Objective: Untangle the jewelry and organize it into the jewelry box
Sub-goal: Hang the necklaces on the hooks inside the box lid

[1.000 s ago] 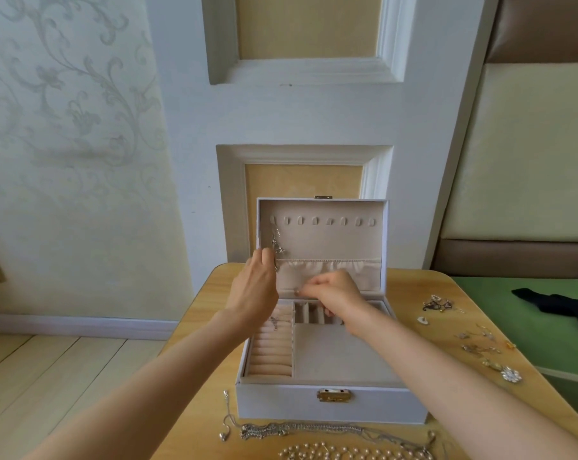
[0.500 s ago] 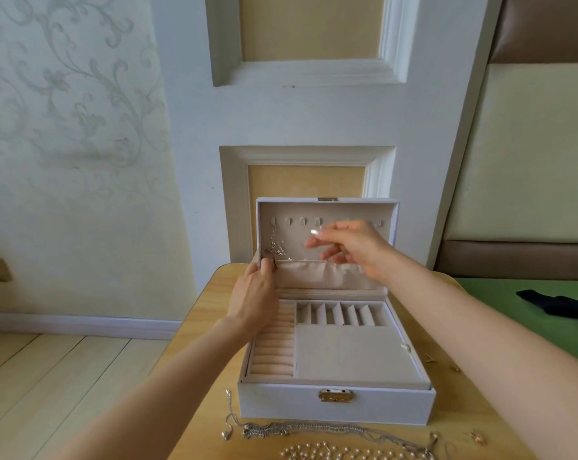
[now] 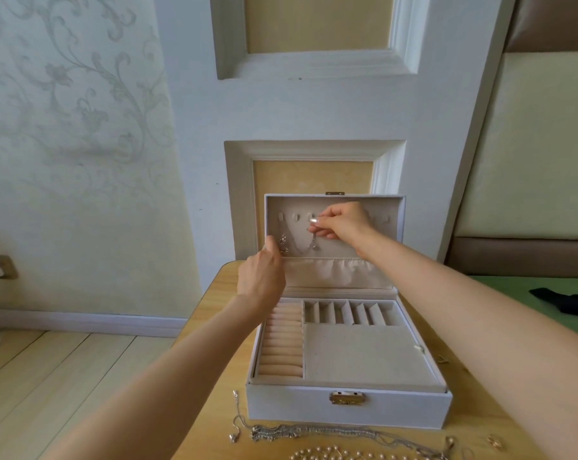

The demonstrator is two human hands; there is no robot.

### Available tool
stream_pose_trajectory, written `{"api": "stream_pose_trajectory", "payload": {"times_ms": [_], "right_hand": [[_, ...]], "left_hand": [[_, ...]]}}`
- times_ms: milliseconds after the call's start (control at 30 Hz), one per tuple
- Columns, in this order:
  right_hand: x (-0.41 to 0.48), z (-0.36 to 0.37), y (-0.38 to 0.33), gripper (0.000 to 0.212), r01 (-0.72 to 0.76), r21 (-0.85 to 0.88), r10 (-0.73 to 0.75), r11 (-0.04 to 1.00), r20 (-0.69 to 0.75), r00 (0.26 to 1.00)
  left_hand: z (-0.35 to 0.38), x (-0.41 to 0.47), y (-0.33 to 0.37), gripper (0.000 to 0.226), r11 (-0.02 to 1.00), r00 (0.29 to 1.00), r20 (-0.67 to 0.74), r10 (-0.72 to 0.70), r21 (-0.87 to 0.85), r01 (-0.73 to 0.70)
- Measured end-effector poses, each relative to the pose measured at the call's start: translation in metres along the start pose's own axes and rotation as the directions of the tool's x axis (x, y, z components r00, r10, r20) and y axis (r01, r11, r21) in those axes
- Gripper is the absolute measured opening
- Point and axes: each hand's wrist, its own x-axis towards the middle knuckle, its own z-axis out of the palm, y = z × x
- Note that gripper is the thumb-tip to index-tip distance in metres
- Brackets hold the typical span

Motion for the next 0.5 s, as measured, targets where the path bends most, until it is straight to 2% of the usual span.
{"api": "stream_pose_trajectory", "payload": {"times_ms": [67,167,300,400,500], "right_hand": [[0.002,0.006,0.009,0.008,0.001,-0.031,-0.002,1.000,-0.041,0.999],[0.001,0.014,0.019,0.002,-0.003,-0.084,0.000,0.996,-0.039,0.999],[-0.002,0.021,0.020,0.023,0.032,-0.248,-0.044,0.968,-0.046,0.998],[-0.013,0.031,0.019,0.013,0.113,-0.454,-0.128,0.884,-0.002,0.992],[-0.024,0.052,0.027,0.017,0.131,-0.633,-0.165,0.763,0.005,0.986]], "left_hand": [[-0.002,-0.002,-0.001,0.014,0.999,0.999,0.019,0.030,0.023,-0.031],[-0.007,-0.003,-0.001,0.014,0.997,0.996,0.057,0.062,0.052,-0.065],[-0.008,0.000,-0.002,0.012,0.995,0.994,0.080,0.071,0.071,-0.077],[-0.006,0.003,-0.005,0.017,0.995,0.993,0.083,0.083,0.053,-0.088],[-0.005,0.006,-0.008,0.019,0.993,0.989,0.099,0.111,0.039,-0.115]]}}
